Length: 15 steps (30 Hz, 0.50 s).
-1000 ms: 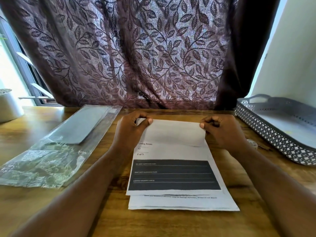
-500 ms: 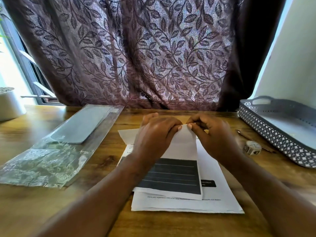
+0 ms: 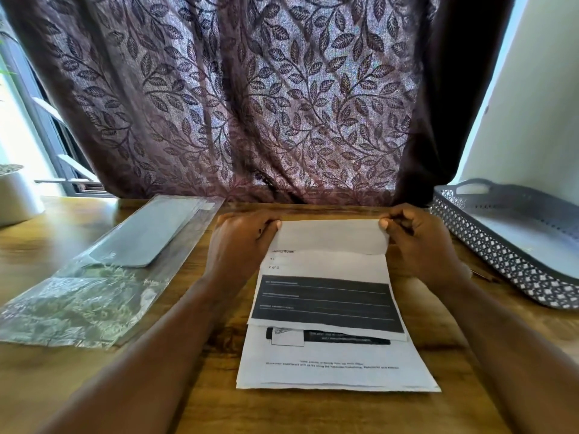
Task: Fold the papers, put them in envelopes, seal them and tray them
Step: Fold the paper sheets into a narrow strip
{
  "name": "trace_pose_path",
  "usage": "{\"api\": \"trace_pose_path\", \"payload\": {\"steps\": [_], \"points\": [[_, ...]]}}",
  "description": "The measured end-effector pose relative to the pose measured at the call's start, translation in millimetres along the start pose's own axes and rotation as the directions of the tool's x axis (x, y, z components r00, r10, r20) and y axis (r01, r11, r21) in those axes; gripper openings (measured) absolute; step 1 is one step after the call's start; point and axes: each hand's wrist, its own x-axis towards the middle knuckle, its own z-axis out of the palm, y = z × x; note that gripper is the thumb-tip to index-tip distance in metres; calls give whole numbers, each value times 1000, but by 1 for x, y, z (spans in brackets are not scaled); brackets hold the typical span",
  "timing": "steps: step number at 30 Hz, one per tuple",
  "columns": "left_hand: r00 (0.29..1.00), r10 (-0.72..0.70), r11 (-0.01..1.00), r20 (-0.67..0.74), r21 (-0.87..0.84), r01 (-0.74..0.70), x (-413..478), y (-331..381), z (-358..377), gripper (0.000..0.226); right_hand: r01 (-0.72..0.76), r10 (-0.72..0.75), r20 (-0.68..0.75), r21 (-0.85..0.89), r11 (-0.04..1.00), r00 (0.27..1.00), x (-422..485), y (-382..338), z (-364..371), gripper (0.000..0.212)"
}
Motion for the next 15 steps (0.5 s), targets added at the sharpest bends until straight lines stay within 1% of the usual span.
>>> {"api": "trace_pose_path", "payload": {"steps": [3, 6, 9, 11, 12, 14, 15], "points": [[991, -133, 991, 25, -31, 134, 0, -6, 2, 9, -55, 54, 15, 41, 998, 998, 3, 7, -1, 6], [988, -151, 987, 45, -47, 153, -1, -8, 3, 10, -74, 72, 45, 54, 996, 996, 3, 10, 2, 3], [984, -175, 981, 47, -83, 178, 0, -6, 2, 11, -126, 119, 51, 166, 978, 992, 3, 12, 3, 3], [975, -216, 970, 51, -102, 220, 1, -5, 2, 12, -184, 161, 108, 263, 947, 981, 2, 12, 2, 9], [969, -242, 963, 49, -112, 246, 2, -4, 2, 12, -208, 171, 149, 285, 936, 974, 1, 14, 3, 13], [958, -284, 946, 50, -151, 288, 2, -4, 2, 11, -221, 169, 204, 268, 938, 964, 0, 17, 4, 18], [950, -305, 927, 67, -210, 312, 2, -4, 3, 10, -227, 172, 212, 269, 936, 962, 0, 18, 5, 18]]}}
